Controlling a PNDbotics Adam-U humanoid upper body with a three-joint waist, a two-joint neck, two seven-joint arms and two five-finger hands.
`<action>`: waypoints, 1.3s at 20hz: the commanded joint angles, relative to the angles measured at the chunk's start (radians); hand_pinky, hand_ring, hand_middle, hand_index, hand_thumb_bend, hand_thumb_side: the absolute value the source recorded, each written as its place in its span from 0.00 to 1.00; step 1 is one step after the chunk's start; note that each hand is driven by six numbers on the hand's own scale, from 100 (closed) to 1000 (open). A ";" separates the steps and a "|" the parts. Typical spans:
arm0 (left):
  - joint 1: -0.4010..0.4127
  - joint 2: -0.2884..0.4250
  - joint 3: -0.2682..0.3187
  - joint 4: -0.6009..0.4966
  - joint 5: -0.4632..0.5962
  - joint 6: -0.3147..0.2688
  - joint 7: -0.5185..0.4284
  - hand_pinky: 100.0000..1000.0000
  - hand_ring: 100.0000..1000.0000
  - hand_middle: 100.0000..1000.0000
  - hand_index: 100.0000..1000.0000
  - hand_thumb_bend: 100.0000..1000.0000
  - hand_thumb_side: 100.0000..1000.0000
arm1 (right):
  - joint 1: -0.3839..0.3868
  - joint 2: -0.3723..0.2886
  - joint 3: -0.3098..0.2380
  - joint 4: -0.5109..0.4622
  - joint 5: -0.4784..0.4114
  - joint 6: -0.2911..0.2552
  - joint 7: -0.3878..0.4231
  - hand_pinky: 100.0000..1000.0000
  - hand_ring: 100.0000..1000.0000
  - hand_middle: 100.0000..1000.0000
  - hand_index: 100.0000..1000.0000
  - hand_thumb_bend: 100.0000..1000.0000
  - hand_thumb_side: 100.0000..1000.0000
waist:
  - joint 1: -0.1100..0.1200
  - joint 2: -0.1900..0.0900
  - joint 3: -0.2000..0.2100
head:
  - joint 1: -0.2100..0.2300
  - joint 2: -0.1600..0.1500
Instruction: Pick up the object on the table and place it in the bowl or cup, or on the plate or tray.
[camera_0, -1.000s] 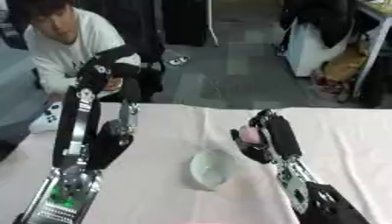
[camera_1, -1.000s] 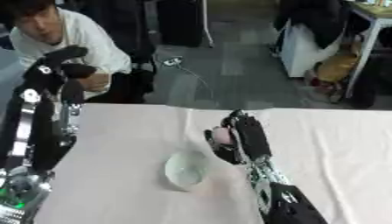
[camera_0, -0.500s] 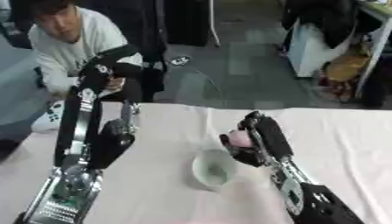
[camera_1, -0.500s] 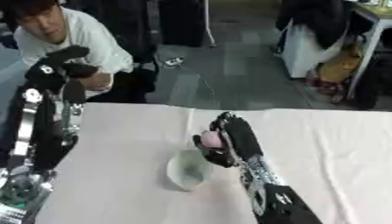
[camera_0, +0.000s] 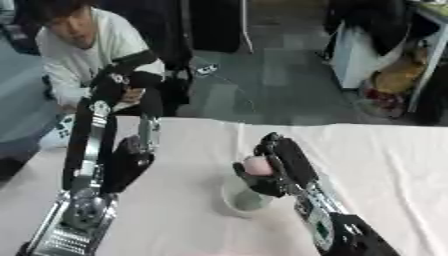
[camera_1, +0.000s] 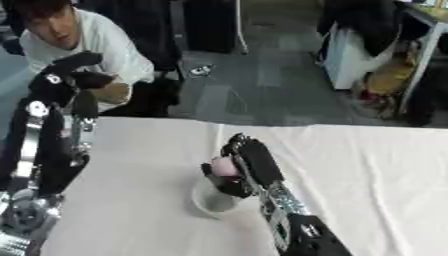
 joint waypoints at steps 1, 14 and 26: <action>-0.016 0.009 0.002 -0.015 -0.003 -0.002 -0.003 0.66 0.61 0.77 0.88 0.00 0.75 | -0.018 0.010 0.006 -0.012 -0.003 -0.010 0.007 0.00 0.00 0.00 0.00 0.32 0.06 | 0.002 -0.016 0.003 | 0.010 -0.005; -0.018 0.008 0.002 -0.015 -0.004 -0.002 -0.003 0.66 0.61 0.77 0.88 0.00 0.75 | -0.008 0.020 -0.009 0.009 0.038 -0.003 0.000 0.00 0.00 0.00 0.00 0.33 0.05 | 0.002 -0.015 0.003 | 0.014 -0.007; -0.017 0.008 0.002 -0.015 -0.004 -0.002 -0.004 0.66 0.61 0.77 0.88 0.00 0.75 | -0.003 0.023 -0.024 0.000 0.218 0.065 -0.107 0.00 0.00 0.10 0.27 0.43 0.20 | 0.002 -0.014 0.002 | 0.017 -0.007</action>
